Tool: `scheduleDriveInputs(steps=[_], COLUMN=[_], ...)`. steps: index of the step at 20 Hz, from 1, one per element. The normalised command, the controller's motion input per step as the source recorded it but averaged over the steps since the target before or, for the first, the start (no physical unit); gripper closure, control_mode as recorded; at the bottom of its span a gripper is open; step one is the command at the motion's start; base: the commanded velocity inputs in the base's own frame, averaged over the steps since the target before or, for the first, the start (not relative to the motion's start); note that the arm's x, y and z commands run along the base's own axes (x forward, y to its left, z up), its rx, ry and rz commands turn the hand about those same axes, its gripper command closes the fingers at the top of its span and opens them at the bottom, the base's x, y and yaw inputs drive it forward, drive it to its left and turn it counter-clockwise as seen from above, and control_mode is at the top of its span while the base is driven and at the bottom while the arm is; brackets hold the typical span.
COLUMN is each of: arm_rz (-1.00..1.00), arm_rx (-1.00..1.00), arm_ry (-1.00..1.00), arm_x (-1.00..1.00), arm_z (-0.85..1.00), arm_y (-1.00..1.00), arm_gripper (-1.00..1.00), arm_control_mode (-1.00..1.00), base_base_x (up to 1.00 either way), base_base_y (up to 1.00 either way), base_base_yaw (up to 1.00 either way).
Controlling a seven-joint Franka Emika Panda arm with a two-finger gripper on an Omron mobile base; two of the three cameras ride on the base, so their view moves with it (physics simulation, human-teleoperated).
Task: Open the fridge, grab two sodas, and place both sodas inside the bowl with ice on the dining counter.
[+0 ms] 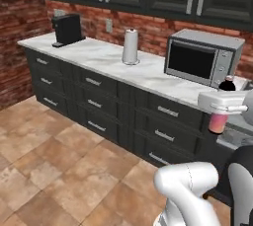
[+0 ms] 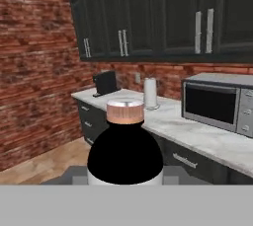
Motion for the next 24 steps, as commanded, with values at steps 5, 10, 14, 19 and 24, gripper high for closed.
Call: scheduleDriveInputs(steps=[5,10,14,19,24], arm_rz=[0.00,0.00,0.00,0.00,0.00], arm_rx=[0.00,0.00,0.00,0.00,0.00], arm_ry=[0.00,0.00,0.00,0.00,0.00], arm_x=[0.00,0.00,0.00,0.00,0.00], arm_z=[0.00,0.00,0.00,0.00,0.00], arm_y=[0.00,0.00,0.00,0.00,0.00], arm_gripper=[1.00,1.00,1.00,1.00,1.00], arm_control_mode=[1.00,1.00,1.00,1.00,1.00], base_base_x=[1.00,0.87,0.82,0.85,0.87], base_base_y=[-0.10,-0.02,0.00,0.00,0.00], base_base_yaw=[0.43,0.49,0.50,0.49,0.47])
